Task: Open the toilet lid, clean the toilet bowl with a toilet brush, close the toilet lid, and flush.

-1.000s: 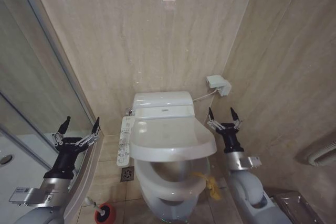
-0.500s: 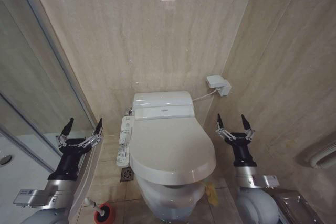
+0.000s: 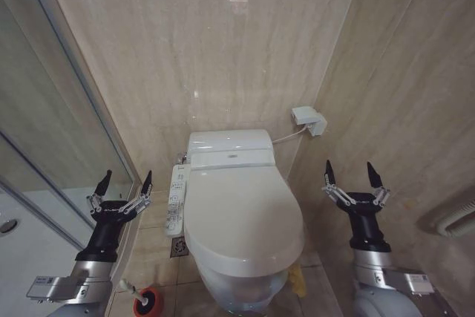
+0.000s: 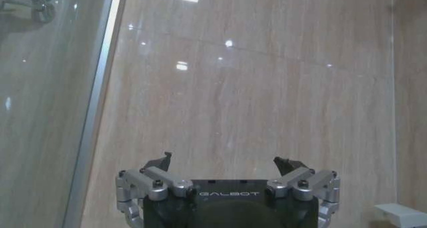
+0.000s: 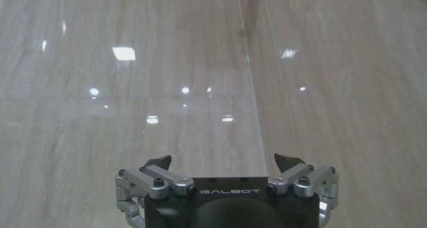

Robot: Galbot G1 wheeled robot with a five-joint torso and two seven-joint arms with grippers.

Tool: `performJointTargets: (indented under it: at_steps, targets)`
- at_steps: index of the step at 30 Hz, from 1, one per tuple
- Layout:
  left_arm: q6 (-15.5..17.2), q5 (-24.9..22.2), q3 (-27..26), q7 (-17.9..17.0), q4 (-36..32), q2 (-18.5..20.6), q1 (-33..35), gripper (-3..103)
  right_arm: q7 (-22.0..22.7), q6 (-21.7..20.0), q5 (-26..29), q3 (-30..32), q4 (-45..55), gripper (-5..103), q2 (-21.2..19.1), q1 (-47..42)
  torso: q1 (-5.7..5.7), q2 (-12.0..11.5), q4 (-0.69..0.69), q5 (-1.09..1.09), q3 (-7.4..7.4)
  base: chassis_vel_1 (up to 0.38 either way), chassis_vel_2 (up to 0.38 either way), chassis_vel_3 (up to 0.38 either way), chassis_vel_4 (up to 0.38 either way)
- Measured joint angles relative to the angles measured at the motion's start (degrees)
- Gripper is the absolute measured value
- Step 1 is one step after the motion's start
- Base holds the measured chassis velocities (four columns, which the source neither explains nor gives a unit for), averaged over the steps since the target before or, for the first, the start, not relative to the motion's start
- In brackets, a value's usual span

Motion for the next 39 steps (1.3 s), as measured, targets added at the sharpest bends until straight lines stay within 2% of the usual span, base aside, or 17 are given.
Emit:
performJointTargets:
  at_steps: [8, 12, 20, 39]
  targets:
    - [-1.3, -0.3, -0.4, 0.0, 1.0, 0.5, 0.6, 100, -0.3, 0.3, -0.9, -0.6, 0.6, 100, 2.9, -0.6, 0.00, 0.0, 0.01, -0.01, 0.00, 0.000, 0.000, 0.000, 0.000]
    - [-1.4, -1.7, 1.2, -0.8, 2.6, 0.4, -1.2, 100, -0.2, -0.1, -1.0, -0.9, 0.3, 100, 4.0, -0.4, 0.01, 0.0, 0.00, -0.01, 0.00, 0.000, 0.000, 0.000, 0.000]
    - [-1.0, -1.8, 1.7, -0.3, 3.1, 1.0, -2.0, 100, -0.2, 0.0, -0.3, -0.5, -0.6, 100, 4.1, 0.9, 0.01, 0.0, 0.01, 0.00, 0.00, 0.000, 0.000, 0.000, 0.000]
    - [-0.9, 0.6, 6.8, 0.8, 7.2, -1.9, -6.4, 100, 0.2, -2.6, 1.8, -0.2, -2.2, 100, 2.9, 3.3, 0.01, 0.0, 0.01, 0.00, 0.00, 0.000, 0.000, 0.000, 0.000]
